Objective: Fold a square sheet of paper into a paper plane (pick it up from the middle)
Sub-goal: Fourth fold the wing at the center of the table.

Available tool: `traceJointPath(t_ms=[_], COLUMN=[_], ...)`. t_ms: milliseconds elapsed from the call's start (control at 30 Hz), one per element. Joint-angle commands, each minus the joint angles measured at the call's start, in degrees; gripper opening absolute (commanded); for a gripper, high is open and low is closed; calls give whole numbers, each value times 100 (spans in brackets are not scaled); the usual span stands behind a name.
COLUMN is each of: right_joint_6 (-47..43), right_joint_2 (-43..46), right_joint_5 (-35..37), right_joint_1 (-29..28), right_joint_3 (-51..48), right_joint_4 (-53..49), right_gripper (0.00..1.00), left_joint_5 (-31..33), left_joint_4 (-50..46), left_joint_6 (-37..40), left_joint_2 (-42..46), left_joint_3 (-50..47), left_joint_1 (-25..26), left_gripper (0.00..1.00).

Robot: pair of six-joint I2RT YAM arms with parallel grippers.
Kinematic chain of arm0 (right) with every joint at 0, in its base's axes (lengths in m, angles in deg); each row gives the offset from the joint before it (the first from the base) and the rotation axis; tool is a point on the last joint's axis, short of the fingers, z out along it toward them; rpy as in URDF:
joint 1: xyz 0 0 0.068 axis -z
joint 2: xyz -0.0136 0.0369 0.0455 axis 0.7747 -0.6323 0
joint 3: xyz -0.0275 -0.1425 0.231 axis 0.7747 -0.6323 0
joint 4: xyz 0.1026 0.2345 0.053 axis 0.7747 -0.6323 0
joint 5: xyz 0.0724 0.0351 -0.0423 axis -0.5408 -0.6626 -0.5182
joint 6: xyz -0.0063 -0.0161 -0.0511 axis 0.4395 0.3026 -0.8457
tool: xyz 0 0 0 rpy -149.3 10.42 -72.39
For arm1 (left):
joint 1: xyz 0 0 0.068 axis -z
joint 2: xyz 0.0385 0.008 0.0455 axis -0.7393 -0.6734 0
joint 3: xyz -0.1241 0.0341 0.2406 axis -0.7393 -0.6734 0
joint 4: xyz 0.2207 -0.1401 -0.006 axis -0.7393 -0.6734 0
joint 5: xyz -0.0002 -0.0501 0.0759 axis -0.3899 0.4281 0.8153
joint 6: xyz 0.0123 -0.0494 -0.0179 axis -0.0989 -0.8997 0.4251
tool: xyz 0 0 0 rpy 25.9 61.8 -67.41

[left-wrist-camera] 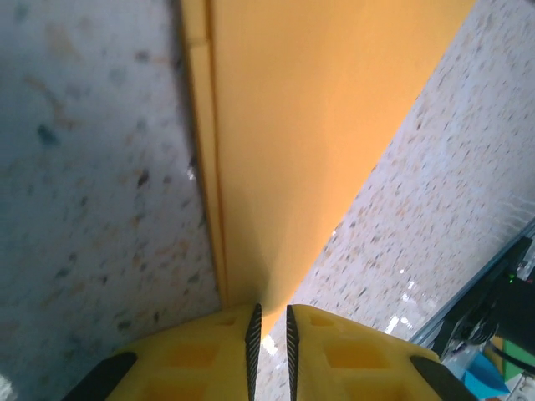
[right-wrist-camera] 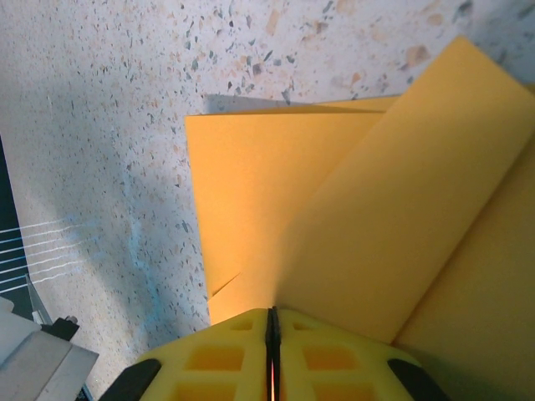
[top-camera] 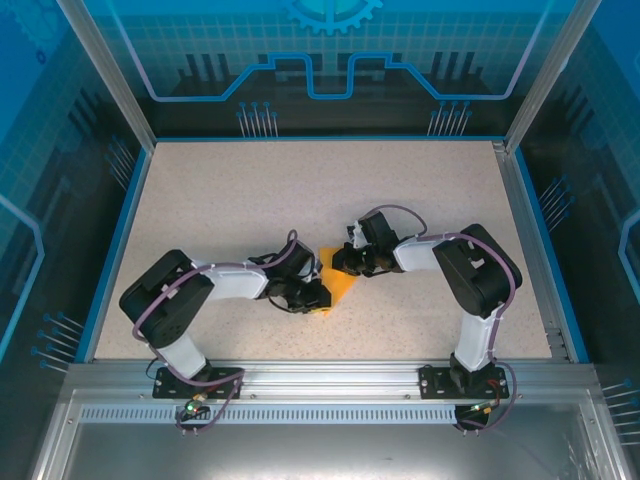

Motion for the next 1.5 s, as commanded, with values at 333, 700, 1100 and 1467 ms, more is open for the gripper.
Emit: traceJointPath(t_ms=[333,700,1100,1467], right_joint_6=[851,1635,1369,881], right_joint_2=[-11,523,550,649], right_joint_5=[1073,1390,1437,1193], right_joint_1=[-268,-590,-590,-477], right_joint_3=[-520,-875,-701,-420], right_joint_4=[-720,-318,-545,-664], right_gripper=[12,13,13,14], left_joint_5=[556,215,566,1010], left_joint_4=[-1193,493,978,285], left_joint_6=[98,-793,-1229,-910], left_joint_2=[1748,1195,-114,-270], left_joint_3=[-512,-320,366,-93], left_joint_1=[-231,-503,-27,-32], left_gripper=[25,27,21,9])
